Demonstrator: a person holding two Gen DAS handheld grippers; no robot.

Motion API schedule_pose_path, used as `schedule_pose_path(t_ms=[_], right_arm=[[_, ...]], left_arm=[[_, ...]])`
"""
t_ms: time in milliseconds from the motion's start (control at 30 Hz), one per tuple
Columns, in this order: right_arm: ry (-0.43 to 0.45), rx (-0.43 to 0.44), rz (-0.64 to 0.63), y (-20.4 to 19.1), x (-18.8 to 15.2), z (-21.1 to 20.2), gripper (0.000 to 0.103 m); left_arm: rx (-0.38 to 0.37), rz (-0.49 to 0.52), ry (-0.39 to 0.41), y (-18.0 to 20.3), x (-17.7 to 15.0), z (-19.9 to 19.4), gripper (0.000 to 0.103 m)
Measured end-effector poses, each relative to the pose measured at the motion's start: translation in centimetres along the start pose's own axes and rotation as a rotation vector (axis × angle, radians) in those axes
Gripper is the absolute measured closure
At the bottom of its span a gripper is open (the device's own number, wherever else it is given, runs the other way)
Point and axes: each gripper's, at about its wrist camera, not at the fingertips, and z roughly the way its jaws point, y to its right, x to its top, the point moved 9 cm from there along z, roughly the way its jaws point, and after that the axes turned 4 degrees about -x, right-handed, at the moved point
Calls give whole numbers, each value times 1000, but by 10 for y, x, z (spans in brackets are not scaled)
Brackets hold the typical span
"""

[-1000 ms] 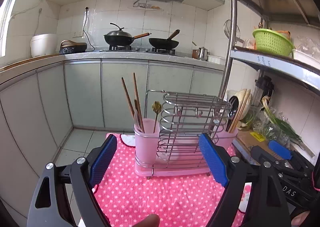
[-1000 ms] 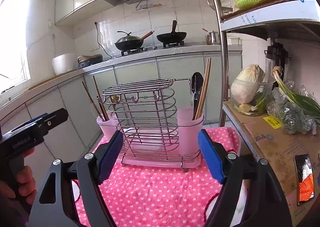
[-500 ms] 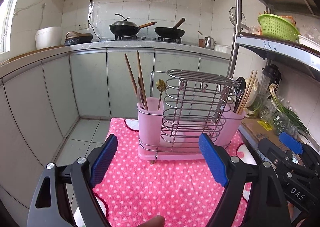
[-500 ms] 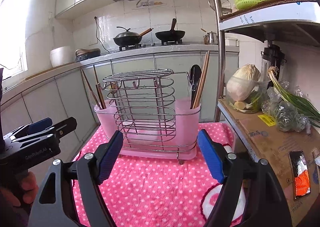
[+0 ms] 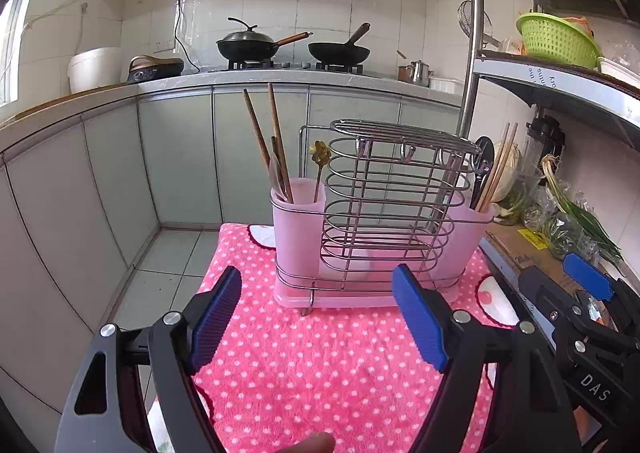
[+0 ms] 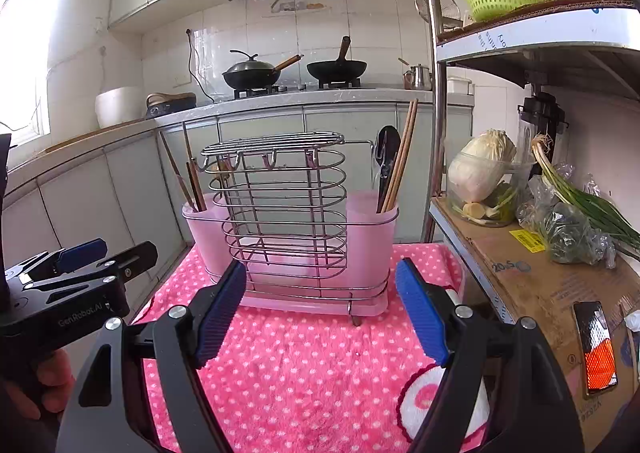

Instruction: Organize utensils

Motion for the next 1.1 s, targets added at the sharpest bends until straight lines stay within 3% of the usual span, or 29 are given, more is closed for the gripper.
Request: schedule_pose_path(t_ms=[1100], right_arm=[[-9,5,-24,-6,-1,5,25]], left_arm=[[-10,11,6,5,1,1,28]])
